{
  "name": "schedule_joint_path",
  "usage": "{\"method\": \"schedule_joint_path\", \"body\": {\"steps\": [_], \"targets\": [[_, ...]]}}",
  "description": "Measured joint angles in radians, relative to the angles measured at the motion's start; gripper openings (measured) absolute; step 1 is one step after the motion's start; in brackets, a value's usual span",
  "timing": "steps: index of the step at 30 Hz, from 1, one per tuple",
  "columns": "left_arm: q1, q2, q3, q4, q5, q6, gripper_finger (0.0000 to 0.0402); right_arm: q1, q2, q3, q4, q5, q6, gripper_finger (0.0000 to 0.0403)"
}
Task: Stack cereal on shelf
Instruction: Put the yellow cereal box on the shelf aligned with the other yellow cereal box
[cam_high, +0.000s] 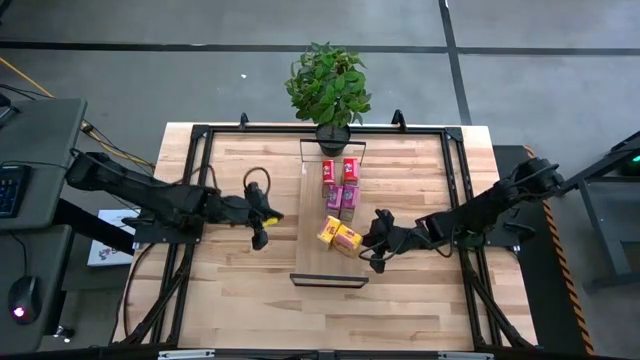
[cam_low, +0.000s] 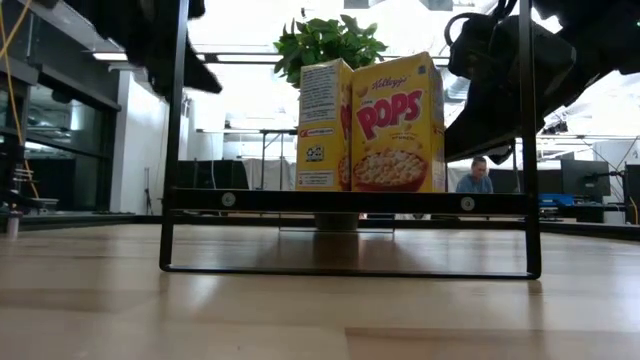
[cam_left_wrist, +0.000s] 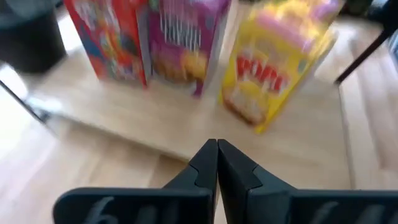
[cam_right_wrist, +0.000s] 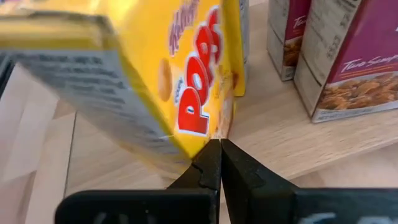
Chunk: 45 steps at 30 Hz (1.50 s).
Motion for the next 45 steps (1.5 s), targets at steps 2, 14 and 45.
{"method": "schedule_joint_path", "body": {"steps": [2, 14, 45], "targets": [[-0.008, 0.044, -0.041, 0.07, 0.001, -0.012, 0.0003, 0.008, 0.0, 0.0, 0.0, 0.0, 0.016, 0.0], [0.021, 0.334, -0.14, 0.564, 0.123, 0.025, 0.0003, 0.025, 0.0, 0.0, 0.054, -0.045, 0.014, 0.0], [0.105, 0.518, -0.14, 0.839, 0.289, 0.052, 0.0003, 0.026, 0.0, 0.0, 0.187, -0.339, 0.039, 0.0]]}}
